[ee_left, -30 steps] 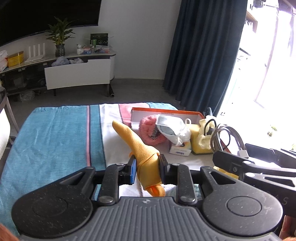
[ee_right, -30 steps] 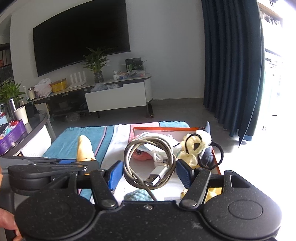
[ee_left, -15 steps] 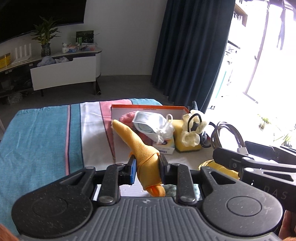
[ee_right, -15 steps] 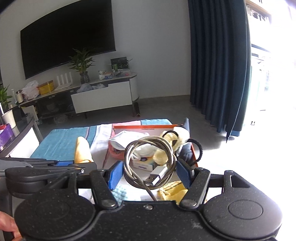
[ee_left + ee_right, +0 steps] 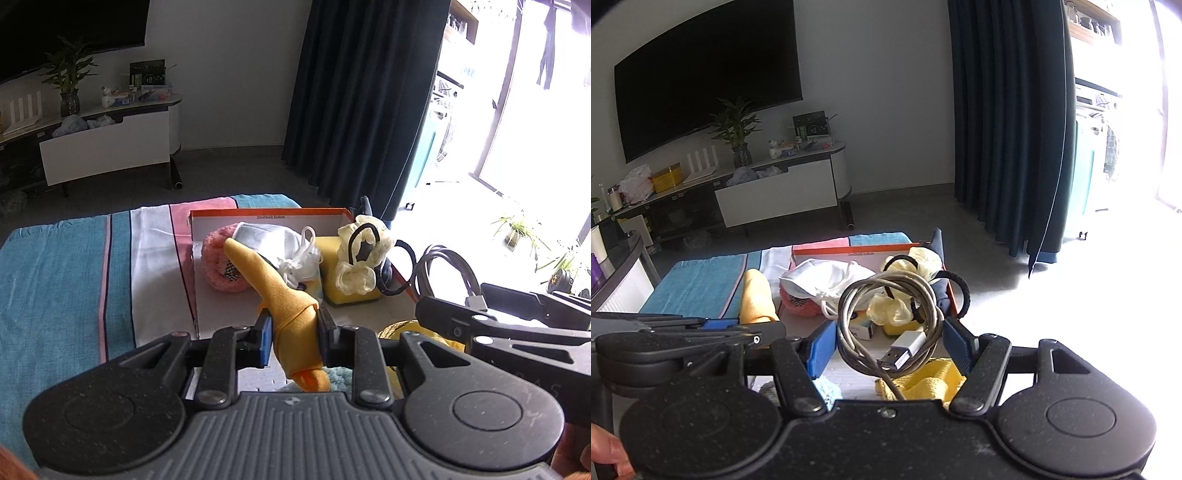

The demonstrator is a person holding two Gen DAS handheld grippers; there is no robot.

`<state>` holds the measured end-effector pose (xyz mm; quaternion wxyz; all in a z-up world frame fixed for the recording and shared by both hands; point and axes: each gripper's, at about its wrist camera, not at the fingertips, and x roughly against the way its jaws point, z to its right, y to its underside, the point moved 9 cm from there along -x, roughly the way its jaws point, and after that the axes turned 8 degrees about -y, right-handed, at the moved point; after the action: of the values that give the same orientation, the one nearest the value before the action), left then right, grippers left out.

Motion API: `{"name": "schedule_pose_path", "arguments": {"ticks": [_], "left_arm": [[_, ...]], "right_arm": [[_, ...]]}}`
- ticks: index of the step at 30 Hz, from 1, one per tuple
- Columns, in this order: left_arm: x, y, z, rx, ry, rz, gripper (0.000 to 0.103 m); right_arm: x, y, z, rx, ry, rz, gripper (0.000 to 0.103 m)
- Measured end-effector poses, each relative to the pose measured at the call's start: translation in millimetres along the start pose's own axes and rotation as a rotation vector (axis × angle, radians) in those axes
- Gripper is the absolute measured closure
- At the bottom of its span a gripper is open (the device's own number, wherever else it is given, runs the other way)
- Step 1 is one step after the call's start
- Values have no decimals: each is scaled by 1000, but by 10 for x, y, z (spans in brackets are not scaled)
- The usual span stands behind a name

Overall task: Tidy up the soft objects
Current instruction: 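Lower the yellow cloth and white cable into the box and open both grippers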

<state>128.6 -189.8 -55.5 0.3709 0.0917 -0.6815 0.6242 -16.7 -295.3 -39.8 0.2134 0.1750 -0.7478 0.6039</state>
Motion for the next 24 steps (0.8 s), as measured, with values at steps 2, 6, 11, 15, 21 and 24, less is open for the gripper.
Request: {"name": "schedule_pose_path", "arguments": {"ticks": [2,6,11,15,21,24], "left_arm": [[-24,0,24,-4,4,-3,77],[-67,-2,59,-11,13,-10,77],[-115,-12,88,-18,19,-14,77],[-159,-11,118,-24,25,-18,76],[-219,-14,128,-27,26,-26,76],[-240,-9,123,-25,27,-32,76]], "right_arm": [[-15,5,24,-3,6,-2,27],[-46,11,64,-13,12,-5,27],[-97,19,116,-23,20,-12,27],[-151,24,156,-36,26,-16,26],[-230,21,185,-46,19,-12,23],[-211,19,238,-64,19,4,23]]}}
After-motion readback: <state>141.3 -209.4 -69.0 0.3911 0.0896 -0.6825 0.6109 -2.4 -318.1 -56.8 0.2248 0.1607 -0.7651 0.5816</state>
